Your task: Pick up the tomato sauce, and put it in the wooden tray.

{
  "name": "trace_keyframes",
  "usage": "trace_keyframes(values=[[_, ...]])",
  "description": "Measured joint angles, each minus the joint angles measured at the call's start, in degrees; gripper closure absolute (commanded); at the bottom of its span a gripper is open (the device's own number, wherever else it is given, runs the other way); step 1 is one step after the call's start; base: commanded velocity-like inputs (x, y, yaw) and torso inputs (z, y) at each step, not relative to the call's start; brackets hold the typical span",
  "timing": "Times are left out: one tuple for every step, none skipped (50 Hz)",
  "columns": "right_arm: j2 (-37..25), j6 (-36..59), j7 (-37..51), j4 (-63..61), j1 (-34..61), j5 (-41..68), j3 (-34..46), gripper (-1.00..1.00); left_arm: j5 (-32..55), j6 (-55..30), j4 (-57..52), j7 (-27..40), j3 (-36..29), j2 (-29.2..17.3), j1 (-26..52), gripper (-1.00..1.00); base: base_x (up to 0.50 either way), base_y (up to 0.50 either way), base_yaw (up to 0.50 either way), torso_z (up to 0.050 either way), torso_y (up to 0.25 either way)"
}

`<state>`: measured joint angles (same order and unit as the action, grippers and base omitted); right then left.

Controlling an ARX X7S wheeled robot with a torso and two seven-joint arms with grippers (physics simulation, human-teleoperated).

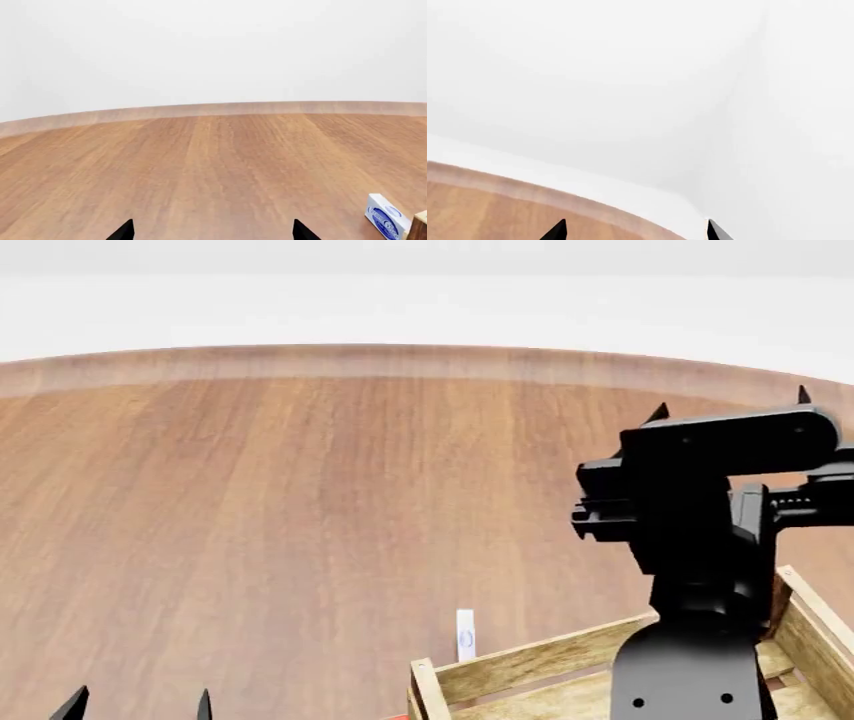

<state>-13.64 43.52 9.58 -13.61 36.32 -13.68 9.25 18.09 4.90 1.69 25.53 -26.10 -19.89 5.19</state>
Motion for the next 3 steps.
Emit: trace_keyframes(values=[[-0.33,0.64,-0.34,-0.74,0.00,-0.18,0.18,-1.00,0.00,-0.01,0.01,0.01,-0.01,0.00,0.02,-1.00,0.00,0.00,0.00,0.000,0.000],[-0.65,1.24,-0.67,-1.45,0.01,-0.34,0.35,-1.00,0.01,-0.02,0.01,0.03,-0.02,0.00,0.03,-1.00,0.00,0.00,0.00,0.000,0.000],[-0.95,1.82,-0.97,-2.14,0.02,-0.50,0.49,-1.00,0.01,-0.03,0.02,0.04,-0.03,0.00,0.05,-1.00,0.00,0.00,0.00,0.000,0.000]])
